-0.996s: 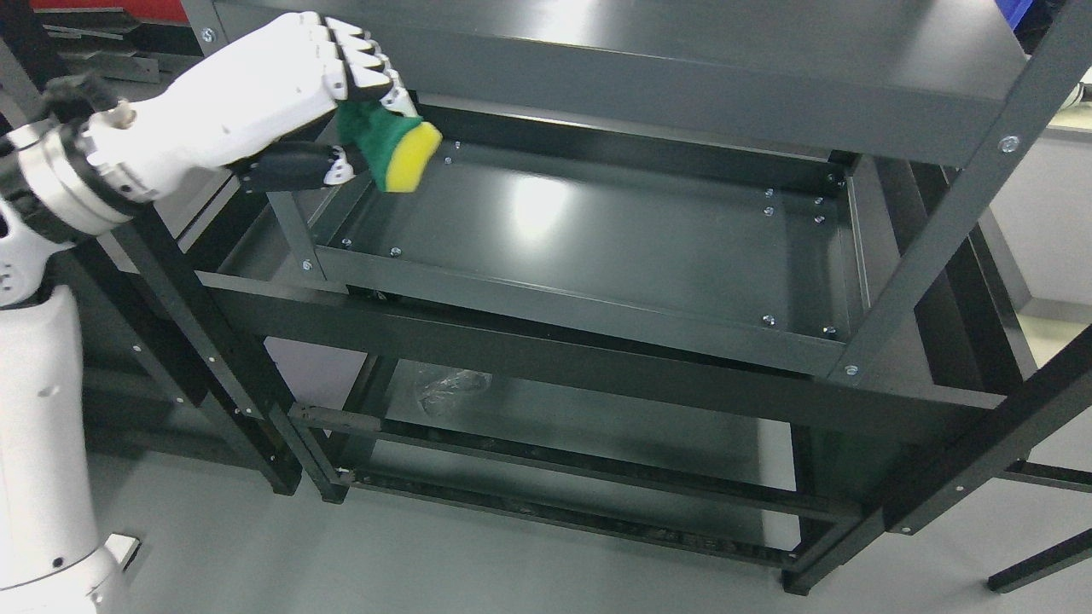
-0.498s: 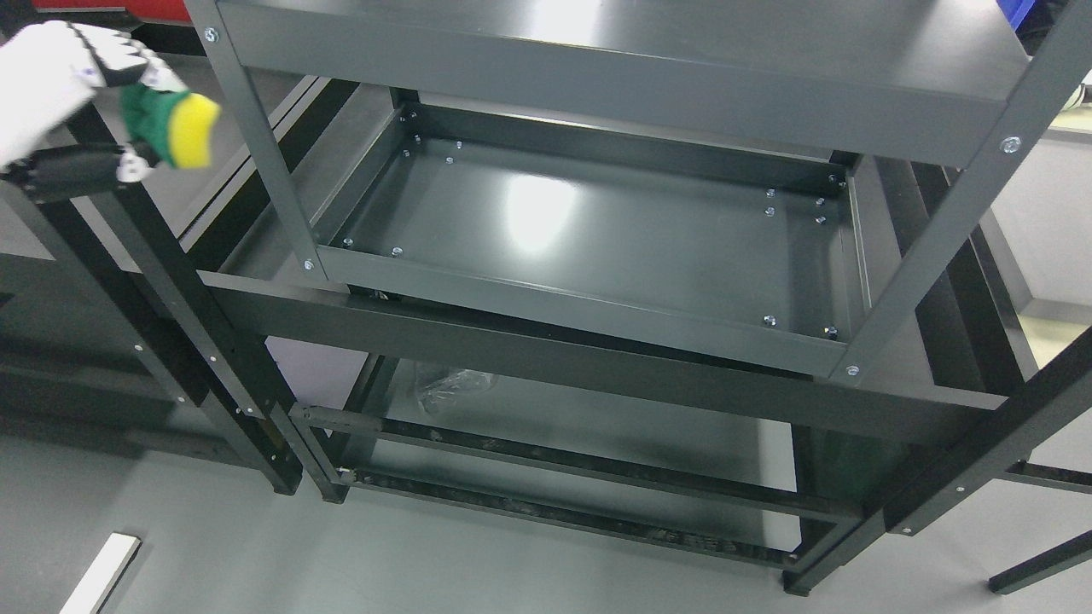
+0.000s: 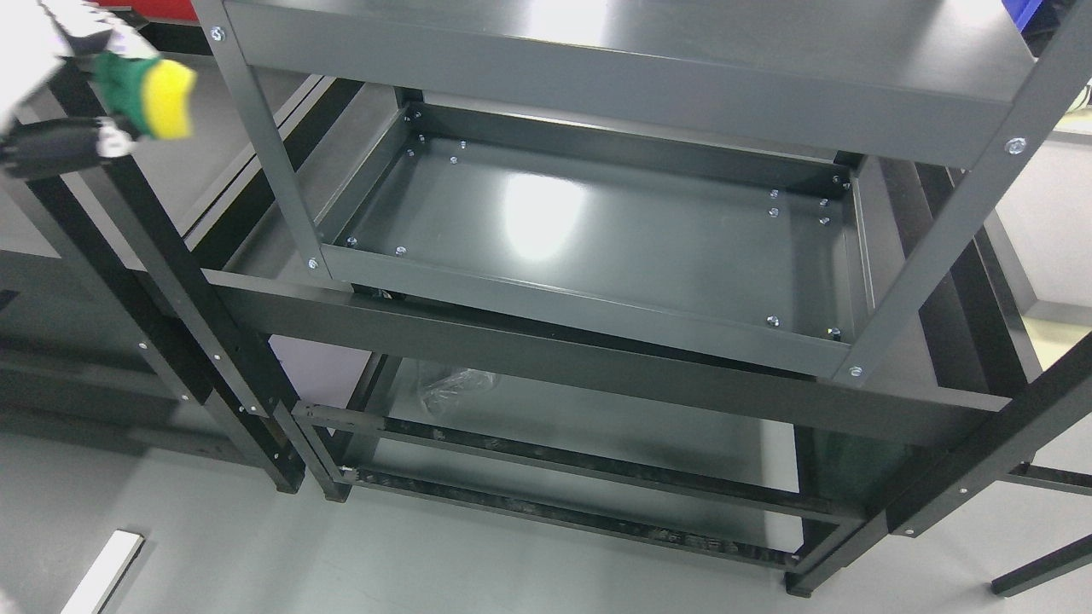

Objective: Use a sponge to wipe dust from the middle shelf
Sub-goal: 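Push the sponge back across the shelf toward the far side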

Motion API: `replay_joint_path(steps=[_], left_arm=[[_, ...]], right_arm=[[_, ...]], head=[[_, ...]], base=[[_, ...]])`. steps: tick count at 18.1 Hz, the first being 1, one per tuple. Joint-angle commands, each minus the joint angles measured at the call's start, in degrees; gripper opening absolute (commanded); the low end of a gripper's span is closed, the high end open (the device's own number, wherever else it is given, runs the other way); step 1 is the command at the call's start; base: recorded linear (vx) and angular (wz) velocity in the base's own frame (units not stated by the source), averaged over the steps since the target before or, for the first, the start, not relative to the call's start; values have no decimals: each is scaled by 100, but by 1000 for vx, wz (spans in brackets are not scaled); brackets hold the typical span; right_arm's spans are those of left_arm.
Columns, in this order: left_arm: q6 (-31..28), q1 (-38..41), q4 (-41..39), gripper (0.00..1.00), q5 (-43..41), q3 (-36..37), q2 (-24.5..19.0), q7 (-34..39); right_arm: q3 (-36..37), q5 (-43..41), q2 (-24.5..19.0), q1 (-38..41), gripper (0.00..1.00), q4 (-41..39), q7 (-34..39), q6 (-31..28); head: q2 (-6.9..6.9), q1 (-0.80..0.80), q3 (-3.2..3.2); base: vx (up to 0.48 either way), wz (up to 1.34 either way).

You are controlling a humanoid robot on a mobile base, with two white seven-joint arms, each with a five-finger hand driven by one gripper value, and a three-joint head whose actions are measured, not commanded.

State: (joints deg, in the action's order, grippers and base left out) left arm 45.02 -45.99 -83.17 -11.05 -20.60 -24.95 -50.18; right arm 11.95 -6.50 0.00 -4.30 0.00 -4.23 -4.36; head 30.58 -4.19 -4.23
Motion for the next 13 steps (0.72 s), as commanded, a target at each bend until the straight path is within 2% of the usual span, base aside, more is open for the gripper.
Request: replay_joint_path(steps=[1,2,4,5,9,13], left_arm=[[-2,-471,-305,0,-756,1381,2245,-18],[-2,-568,-305,0,-915,1583,2395,-18],[-2,-761,-296,0,-1223,2092,2395,16],[-2,-875,-288,0,-1233,2626,2395,112],[-61,-1227,-296,0,-1312,4130,2395,1157],[-949,-1544,-261,0,-1312,5545,2395,2404]], right_arm=[[0,0,100,-1,100,-100,1,-4],[0,0,100,-1,100,-100,1,-4],[0,0,100,-1,100,-100,1,-4],[0,0,100,-1,100,-100,1,-4],[0,0,100,-1,100,-100,1,-4],[0,0,100,-1,100,-100,1,-4]], head=[[0,0,0],[0,0,0],[0,0,0],[0,0,0],[0,0,0],[0,0,0]], base=[[0,0],[0,0],[0,0],[0,0],[0,0],[0,0]])
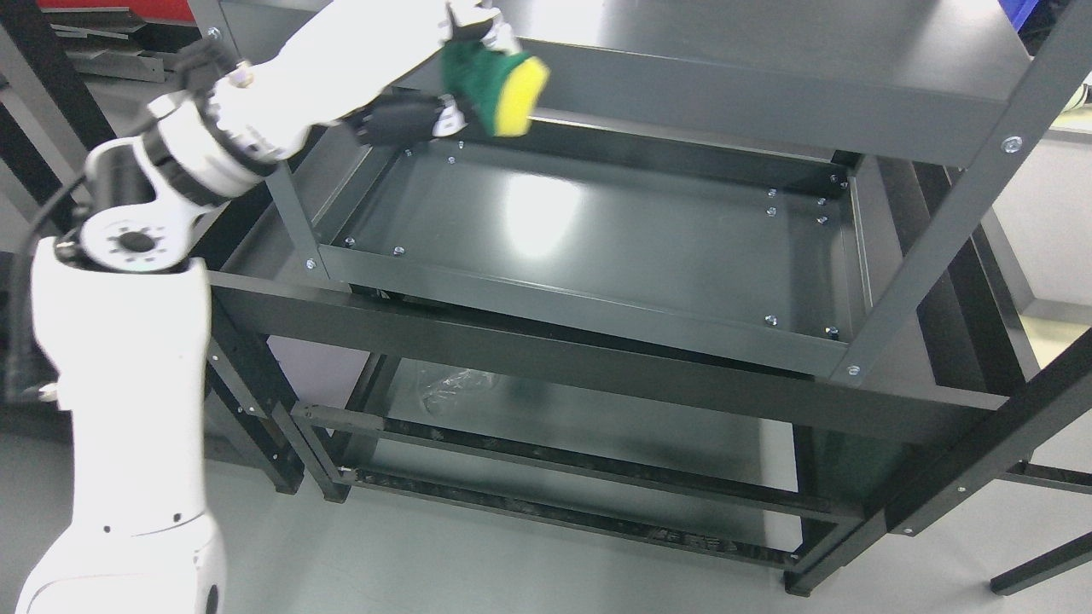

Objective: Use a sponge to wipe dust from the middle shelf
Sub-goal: 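Push the sponge back across the shelf toward the far side, then wipe the sponge back along the shelf toward the near upright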

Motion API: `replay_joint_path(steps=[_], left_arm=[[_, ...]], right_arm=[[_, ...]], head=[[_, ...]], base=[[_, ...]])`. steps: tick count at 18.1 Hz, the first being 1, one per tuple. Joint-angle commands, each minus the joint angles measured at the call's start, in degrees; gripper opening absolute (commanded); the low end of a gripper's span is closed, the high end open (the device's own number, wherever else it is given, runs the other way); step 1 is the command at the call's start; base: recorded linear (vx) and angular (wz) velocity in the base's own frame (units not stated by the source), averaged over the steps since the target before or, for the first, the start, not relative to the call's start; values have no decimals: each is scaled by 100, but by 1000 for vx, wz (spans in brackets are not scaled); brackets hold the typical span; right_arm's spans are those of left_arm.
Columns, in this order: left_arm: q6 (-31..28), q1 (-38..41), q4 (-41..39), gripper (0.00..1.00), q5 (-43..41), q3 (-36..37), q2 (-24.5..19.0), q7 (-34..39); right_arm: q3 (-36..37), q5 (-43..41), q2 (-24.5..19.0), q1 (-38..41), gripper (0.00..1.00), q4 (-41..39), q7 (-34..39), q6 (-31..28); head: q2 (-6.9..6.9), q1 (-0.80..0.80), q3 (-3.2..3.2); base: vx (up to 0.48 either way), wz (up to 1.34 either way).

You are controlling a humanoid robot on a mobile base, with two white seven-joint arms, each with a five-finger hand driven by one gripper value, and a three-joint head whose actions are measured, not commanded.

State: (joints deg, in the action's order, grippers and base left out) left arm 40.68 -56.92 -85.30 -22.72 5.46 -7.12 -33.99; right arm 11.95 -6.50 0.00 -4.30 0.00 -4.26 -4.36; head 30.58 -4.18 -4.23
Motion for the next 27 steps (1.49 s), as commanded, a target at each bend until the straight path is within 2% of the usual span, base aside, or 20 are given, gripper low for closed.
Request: replay_joint_path(steps=[1,4,5,8,11,14,17,18,22,25,27], left_arm=[[-726,-513,-39,0,-153,3283,612,1058],[-1333,-619,13,0,-145,4180,612,1937],[-1361,-619,49,0,-136,4340,612,2079],[-1343,-601,58,0,-136,4359,612,2028],[-1247,-453,14,0,-197,3562,612,1354],[-441,-320,5,0,-618,2193,612,658],[201,30,5,0,-681,935,546,227],[404,171,5,0,-681,557,415,174],[432,681,22,0,-611,-946,-157,59],[432,1041,49,0,-85,-1756,-508,-142],[432,1314,58,0,293,-2231,-947,-178]], right_arm=[[0,0,100,-1,100,-100,4,-4],[0,0,100,-1,100,-100,4,-4],[0,0,100,-1,100,-100,4,-4],[0,0,100,-1,100,-100,4,-4],[0,0,100,-1,100,-100,4,-4],[0,0,100,-1,100,-100,4,-4],[0,0,100,-1,100,-100,4,-4],[0,0,100,-1,100,-100,4,-4],[0,0,100,-1,100,-100,4,-4],[0,0,100,-1,100,-100,4,-4],[0,0,100,-1,100,-100,4,-4]], head=[[0,0,0],[0,0,0],[-1,0,0],[0,0,0],[0,0,0],[0,0,0],[0,0,0],[0,0,0],[0,0,0],[0,0,0],[-1,0,0]], base=[[0,0],[0,0],[0,0],[0,0],[0,0],[0,0],[0,0],[0,0],[0,0],[0,0],[0,0]])
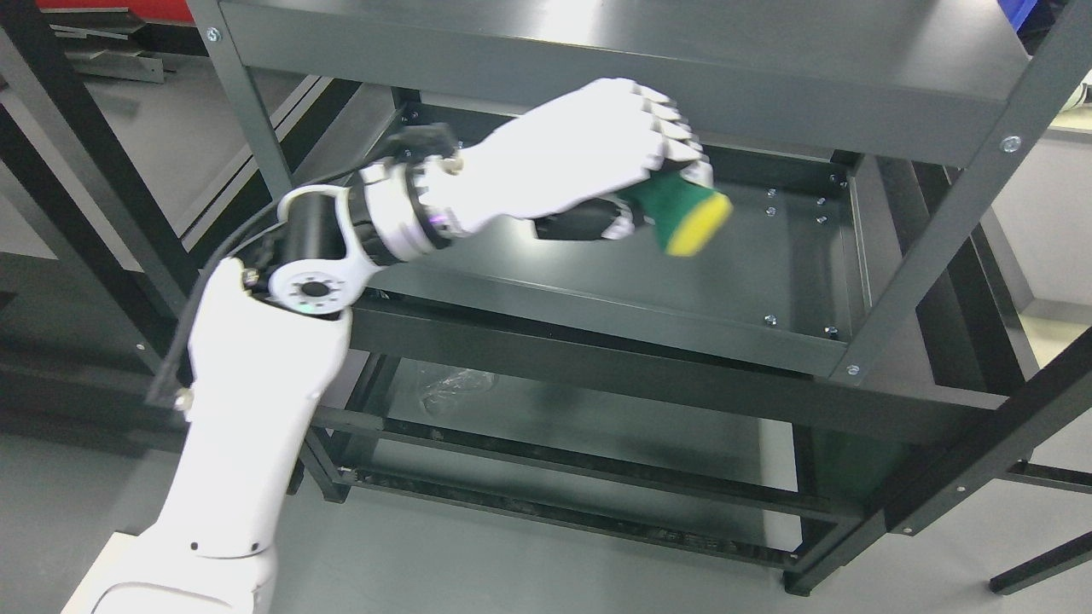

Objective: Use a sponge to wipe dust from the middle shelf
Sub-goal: 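Wipe the sponge back along the shelf toward the near upright, then withdraw the left hand holding the sponge out of the shelf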

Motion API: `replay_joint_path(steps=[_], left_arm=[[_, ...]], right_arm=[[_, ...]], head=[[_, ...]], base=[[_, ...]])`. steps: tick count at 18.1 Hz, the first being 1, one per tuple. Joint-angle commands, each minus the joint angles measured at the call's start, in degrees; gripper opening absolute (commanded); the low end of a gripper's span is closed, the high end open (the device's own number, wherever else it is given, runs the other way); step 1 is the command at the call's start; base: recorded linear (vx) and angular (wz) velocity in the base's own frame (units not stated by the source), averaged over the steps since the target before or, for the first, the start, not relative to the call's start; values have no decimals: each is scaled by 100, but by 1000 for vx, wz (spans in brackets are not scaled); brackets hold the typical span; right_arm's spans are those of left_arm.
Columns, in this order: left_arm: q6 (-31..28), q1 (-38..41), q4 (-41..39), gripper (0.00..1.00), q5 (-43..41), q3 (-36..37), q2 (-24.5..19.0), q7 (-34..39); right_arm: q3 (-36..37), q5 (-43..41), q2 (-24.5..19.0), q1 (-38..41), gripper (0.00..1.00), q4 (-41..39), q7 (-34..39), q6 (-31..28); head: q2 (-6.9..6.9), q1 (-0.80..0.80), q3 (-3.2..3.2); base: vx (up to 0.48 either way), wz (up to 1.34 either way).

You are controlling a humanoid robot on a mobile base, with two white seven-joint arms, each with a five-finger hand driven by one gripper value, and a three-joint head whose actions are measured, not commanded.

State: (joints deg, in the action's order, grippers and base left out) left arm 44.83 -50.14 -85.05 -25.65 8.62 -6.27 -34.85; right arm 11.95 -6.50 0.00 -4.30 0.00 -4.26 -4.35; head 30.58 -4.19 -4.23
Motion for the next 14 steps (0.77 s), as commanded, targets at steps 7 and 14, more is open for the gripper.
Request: replay_joint_path(steps=[7,14], left_arm=[[17,1251,420,1,1298,-4236,-1895,-101],[17,2692,-36,1,3151,-3073,-1913,-127]], right_arm=[[0,0,100,0,100,-100,4,-4],[0,0,100,0,100,-100,4,-4]], head=[[0,0,0],[0,0,0]], base=[[0,0],[0,0]])
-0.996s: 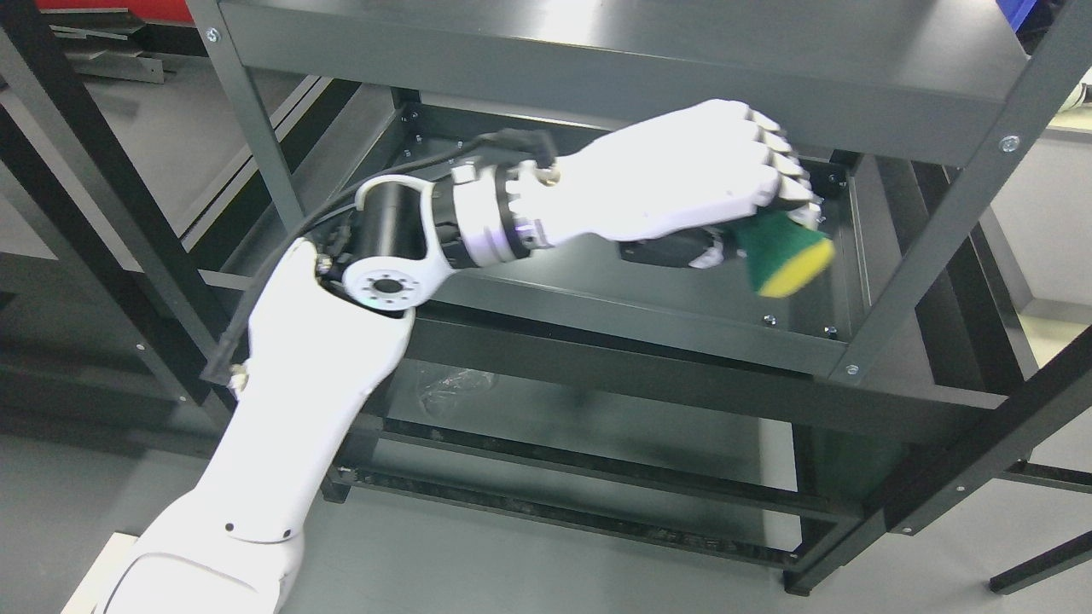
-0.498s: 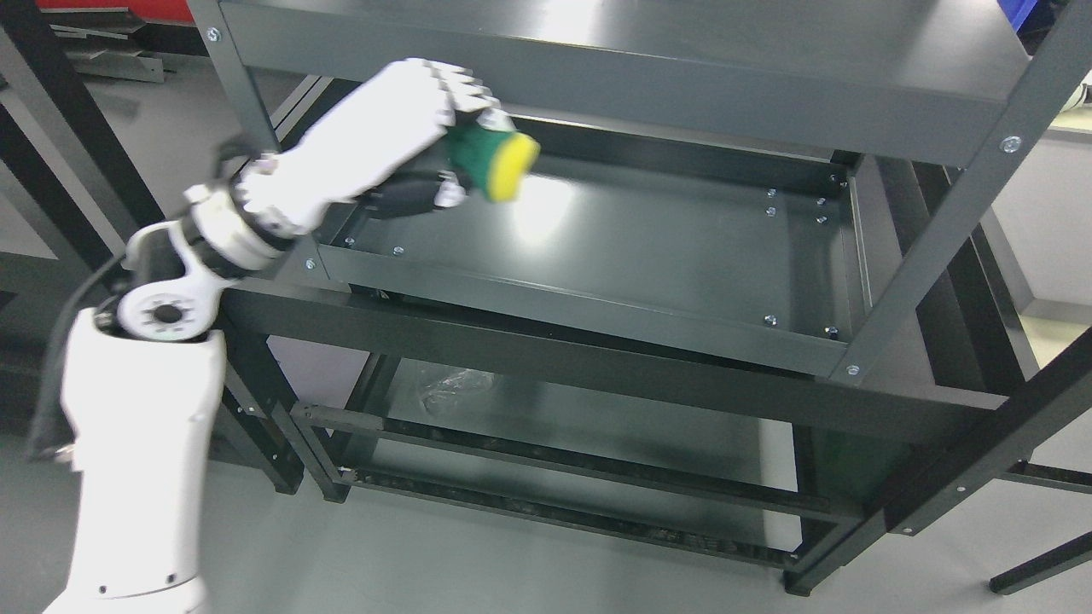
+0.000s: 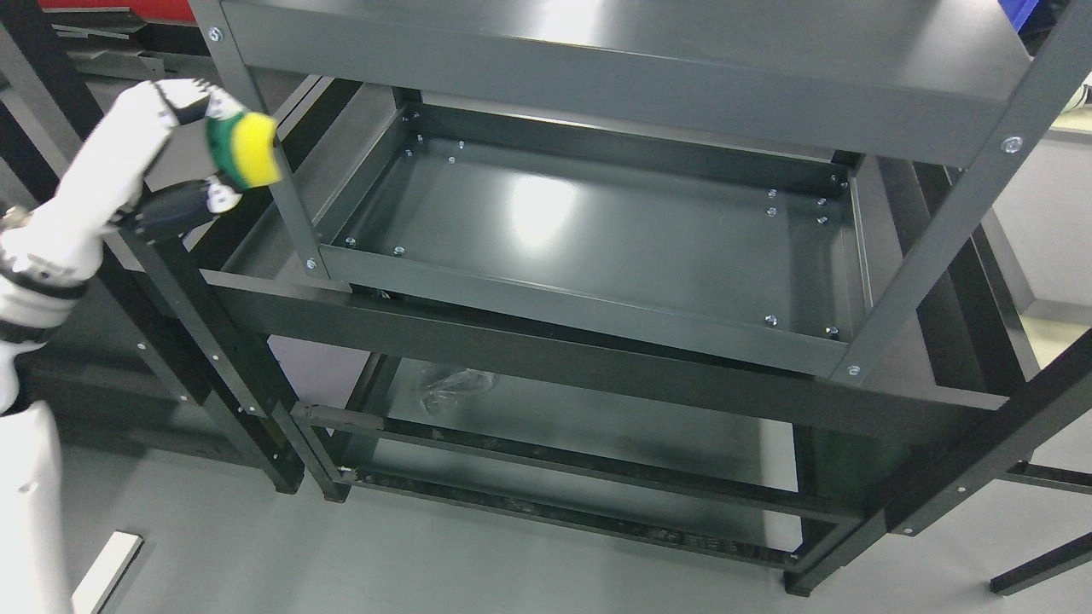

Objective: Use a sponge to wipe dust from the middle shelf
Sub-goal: 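Withdraw the left hand holding the sponge out of the shelf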

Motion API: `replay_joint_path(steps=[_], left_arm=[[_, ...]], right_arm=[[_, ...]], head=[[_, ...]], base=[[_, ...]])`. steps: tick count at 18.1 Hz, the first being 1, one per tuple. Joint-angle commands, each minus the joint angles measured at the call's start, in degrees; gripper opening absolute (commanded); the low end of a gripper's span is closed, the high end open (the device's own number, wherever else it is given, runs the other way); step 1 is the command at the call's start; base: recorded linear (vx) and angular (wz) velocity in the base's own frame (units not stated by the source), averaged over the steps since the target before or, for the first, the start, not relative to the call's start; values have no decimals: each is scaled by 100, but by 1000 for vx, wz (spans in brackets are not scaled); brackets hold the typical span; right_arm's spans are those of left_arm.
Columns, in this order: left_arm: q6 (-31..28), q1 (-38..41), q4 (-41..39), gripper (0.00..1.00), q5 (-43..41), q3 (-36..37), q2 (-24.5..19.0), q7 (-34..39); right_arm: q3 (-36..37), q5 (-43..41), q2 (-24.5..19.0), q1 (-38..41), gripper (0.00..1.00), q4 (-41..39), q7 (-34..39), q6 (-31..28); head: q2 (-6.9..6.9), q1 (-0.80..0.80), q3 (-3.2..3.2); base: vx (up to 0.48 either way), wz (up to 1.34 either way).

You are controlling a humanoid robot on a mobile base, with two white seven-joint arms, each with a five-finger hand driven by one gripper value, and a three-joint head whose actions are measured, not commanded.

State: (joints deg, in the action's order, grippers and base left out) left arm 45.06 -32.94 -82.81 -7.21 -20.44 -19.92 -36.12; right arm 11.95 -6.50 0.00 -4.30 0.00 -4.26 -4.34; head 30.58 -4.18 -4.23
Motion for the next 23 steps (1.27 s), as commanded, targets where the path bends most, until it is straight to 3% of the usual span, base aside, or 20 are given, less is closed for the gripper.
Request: replay_joint_path(steps=[1,3,7,8,9,10,13,18,23], left_arm=[[-6,1121,-418,1,1475,247,-504,0],[-6,1219,-578,1,1608,1196,-216,9],[-6,1298,-491,0,1425,2858,1723,87],[-6,1507,-325,0,1241,2975,1892,166],[-6,1570,-97,0,1222,3159,1892,558],[-180,1580,53,0,1222,3439,1892,1459],[-1880,1912,-181,0,1230,3399,1892,3439],[-2677,2939,-699,1,1230,3301,1892,4630],[-2853,3978,-1946,0,1239,3810,1878,5817]], right_arm=[[0,0,100,-1,100,-100,4,-5],[0,0,100,0,100,-100,4,-5],[0,0,100,-1,100,-100,4,-5],[0,0,100,-1,100,-100,4,-5],[0,0,100,-1,100,-100,4,-5],[0,0,100,-1,100,-100,4,-5],[0,0,100,0,100,-100,4,-5],[0,0,100,-1,100,-100,4,-5],[0,0,100,-1,100,-100,4,-5]], head=[[0,0,0],[0,0,0],[0,0,0],[0,0,0],[0,0,0],[0,0,0],[0,0,0],[0,0,0],[0,0,0]], base=[[0,0],[0,0],[0,0],[0,0],[0,0],[0,0],[0,0],[0,0],[0,0]])
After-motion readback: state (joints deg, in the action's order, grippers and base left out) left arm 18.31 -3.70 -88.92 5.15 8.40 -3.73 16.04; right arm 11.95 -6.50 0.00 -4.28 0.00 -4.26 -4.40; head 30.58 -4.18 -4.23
